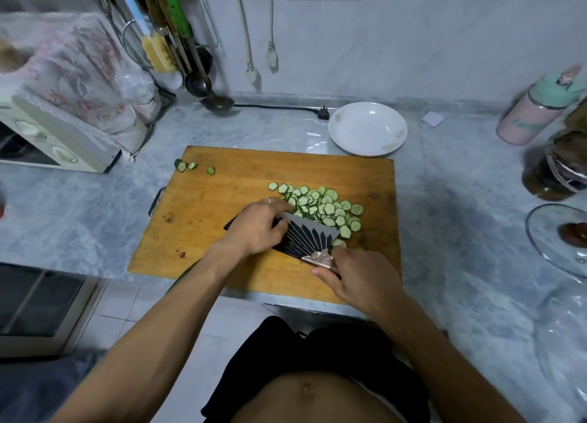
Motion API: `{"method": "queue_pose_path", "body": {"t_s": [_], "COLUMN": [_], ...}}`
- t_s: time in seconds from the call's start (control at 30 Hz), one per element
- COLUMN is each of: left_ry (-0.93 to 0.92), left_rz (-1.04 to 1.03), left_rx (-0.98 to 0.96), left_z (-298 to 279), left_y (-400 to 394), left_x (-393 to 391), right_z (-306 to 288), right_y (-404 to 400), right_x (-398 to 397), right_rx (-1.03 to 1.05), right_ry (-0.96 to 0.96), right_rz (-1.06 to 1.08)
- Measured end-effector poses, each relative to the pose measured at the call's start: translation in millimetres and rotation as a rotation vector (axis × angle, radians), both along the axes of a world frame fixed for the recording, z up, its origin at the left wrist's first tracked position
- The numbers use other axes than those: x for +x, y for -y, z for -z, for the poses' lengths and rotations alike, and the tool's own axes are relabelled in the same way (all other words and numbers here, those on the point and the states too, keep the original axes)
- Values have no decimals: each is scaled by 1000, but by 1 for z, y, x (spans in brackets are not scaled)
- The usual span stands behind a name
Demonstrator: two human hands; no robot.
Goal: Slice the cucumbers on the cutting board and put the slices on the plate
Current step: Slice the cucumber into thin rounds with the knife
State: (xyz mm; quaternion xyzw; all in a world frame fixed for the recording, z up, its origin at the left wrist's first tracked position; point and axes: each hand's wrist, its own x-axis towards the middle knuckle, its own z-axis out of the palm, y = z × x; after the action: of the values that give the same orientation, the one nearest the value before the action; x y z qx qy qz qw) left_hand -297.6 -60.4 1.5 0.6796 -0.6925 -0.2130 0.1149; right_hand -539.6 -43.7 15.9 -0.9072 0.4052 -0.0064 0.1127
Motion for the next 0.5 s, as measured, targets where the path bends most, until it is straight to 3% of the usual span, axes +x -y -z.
{"method": "queue_pose_path", "body": {"t_s": [0.13, 0.33, 0.4, 0.5], "left_ry": [-116, -285, -285, -180], "left_rz": [-116, -389, -465, -472], "left_rx": [-257, -617, -648, -461], "left_z": [-7, -17, -10, 17], "left_y": [-6, -40, -54, -65], "left_x": [-6, -2, 3, 25], "right_z": [3, 8, 4, -6], "right_y": [-2, 1, 4, 6], "right_x": [-10, -9, -3, 11], "right_rx": [29, 251, 335, 455], "right_ry": [45, 249, 329, 454], "right_rz": [64, 256, 302, 326]}}
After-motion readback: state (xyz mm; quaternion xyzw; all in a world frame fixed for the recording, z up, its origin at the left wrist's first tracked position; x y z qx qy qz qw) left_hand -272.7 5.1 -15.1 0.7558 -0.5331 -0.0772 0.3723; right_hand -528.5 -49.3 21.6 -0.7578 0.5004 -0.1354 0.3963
